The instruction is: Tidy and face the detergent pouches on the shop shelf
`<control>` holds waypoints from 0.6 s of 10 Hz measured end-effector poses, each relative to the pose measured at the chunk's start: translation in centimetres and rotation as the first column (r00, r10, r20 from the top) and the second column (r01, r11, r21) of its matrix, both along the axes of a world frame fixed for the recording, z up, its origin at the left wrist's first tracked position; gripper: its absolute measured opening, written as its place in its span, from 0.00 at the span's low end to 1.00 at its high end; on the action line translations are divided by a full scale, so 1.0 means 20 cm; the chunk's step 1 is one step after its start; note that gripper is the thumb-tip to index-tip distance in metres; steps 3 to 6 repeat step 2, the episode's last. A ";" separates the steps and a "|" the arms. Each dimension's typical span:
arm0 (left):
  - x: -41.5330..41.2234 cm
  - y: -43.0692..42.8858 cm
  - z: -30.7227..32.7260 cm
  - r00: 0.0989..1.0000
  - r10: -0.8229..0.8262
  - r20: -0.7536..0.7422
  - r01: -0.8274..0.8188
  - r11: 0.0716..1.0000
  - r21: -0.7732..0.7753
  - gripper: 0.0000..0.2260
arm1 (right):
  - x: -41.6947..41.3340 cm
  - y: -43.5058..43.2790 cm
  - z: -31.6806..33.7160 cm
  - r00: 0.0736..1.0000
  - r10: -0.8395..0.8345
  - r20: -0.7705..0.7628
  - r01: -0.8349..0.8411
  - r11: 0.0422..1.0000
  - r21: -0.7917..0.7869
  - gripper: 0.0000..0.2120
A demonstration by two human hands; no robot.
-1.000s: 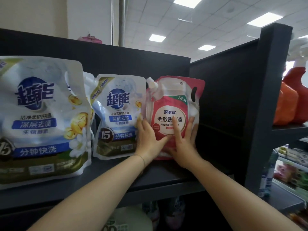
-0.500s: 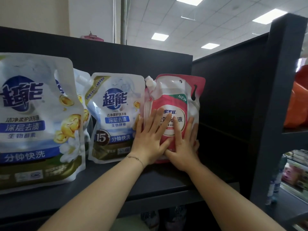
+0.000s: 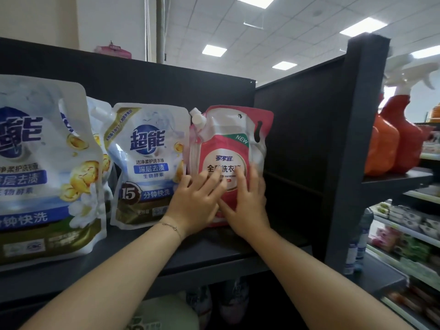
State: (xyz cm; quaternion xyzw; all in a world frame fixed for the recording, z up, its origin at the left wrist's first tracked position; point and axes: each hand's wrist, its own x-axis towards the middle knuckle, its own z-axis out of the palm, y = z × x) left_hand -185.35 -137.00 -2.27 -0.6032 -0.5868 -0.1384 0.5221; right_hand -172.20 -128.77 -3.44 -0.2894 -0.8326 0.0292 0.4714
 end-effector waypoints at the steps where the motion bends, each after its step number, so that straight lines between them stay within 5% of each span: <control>1: 0.05 -0.02 0.01 0.995 -0.053 -0.090 0.045 0.995 -0.088 0.18 | 0.09 -0.01 0.02 0.994 0.064 0.084 -0.062 0.998 -0.024 0.37; 2: 0.16 -0.05 0.03 0.996 -0.081 -0.033 0.076 0.989 -0.130 0.18 | 0.22 -0.05 0.05 0.977 0.102 0.185 -0.120 0.989 0.085 0.23; 6: 0.16 -0.05 0.03 0.996 -0.081 -0.033 0.076 0.989 -0.130 0.18 | 0.22 -0.05 0.05 0.977 0.102 0.185 -0.120 0.989 0.085 0.23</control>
